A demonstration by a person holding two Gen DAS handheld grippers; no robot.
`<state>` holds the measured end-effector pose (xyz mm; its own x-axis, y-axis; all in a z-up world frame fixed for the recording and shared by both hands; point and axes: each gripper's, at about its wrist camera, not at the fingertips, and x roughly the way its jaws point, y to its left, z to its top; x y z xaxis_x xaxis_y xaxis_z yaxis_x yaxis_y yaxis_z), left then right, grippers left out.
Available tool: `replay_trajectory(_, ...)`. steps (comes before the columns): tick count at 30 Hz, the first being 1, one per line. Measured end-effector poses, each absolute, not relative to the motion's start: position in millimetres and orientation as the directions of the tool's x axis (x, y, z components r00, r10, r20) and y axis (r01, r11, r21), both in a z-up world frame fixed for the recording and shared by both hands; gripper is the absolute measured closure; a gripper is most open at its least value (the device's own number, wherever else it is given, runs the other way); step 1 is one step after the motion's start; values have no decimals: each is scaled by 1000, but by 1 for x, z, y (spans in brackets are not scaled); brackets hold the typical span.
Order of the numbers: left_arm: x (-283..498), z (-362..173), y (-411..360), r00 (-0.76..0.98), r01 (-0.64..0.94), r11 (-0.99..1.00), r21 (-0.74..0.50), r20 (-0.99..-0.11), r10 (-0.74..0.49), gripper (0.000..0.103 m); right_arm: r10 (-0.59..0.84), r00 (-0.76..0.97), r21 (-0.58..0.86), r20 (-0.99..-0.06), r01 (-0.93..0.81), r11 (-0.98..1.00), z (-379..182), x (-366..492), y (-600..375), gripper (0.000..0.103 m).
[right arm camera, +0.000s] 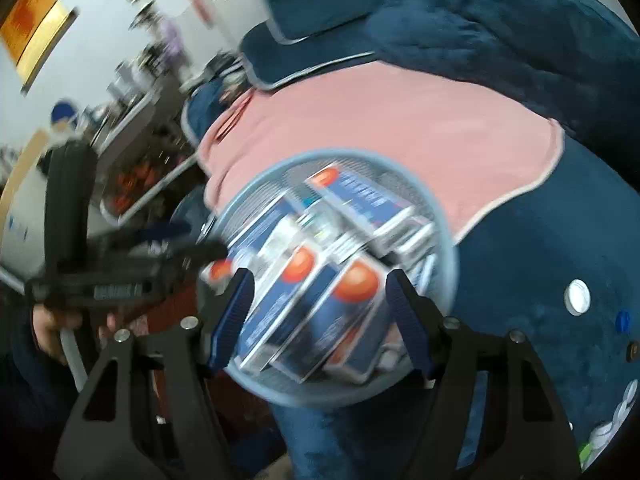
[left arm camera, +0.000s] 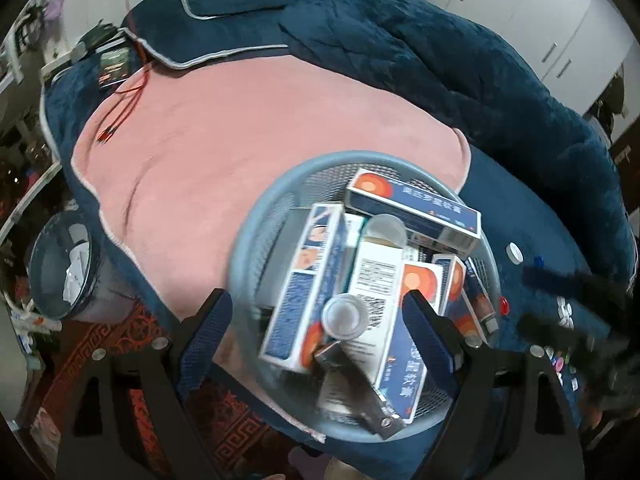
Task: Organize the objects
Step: 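Open both grippers over the basket to drop the tube and white cap, then move both grippers to the blanket and grasp a blue ointment tube with the right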
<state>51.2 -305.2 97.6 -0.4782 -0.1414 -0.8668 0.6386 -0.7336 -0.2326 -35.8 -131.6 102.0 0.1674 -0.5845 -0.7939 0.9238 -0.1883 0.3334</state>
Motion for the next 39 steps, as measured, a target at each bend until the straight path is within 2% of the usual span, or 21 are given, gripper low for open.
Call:
replay_trajectory(9, 82, 100, -314, -448, 689, -697, -197, -872, -197, 15, -492, 207, 256, -846, 966, -33, 107, 51, -163, 33)
replay_trajectory(14, 104, 101, -326, -419, 719, -672, -177, -882, -216, 15, -429, 134, 171, -893, 984, -49, 88, 84, -186, 35)
replay_trajectory(15, 107, 102, -328, -416, 723, -668, -175, -883, -219, 15, -399, 114, 145, -910, 988, -51, 80, 87, -189, 50)
replay_trajectory(16, 109, 102, -329, -415, 726, -665, -175, -883, -221, 15, -373, 95, 121, -923, 992, -47, 74, 90, -191, 76)
replay_trajectory(17, 111, 102, -330, -416, 730, -660, -178, -882, -222, 15, -354, 84, 106, -932, 993, -42, 70, 90, -191, 80)
replay_trajectory(26, 95, 95, -318, -429, 689, -698, -194, -885, -178, 15, -544, 67, 177, -836, 973, -151, 106, 22, -179, 81)
replay_trajectory(29, 85, 98, -310, -428, 666, -724, -182, -888, -170, 15, -570, 83, 190, -817, 973, -131, 103, 7, -185, 80)
replay_trajectory(32, 80, 103, -304, -440, 652, -737, -177, -880, -177, 14, -540, 36, 184, -841, 958, -222, 90, -12, -186, 78)
replay_trajectory(33, 79, 103, -304, -446, 648, -739, -182, -878, -175, 13, -553, 58, 225, -831, 945, -239, 89, -22, -180, 72)
replay_trajectory(37, 76, 94, -297, -439, 641, -743, -192, -886, -150, 7, -617, 66, 316, -784, 898, -305, 97, -47, -155, 34)
replay_trajectory(39, 75, 91, -293, -436, 637, -745, -196, -889, -139, 7, -631, 84, 355, -772, 879, -318, 101, -54, -143, 32)
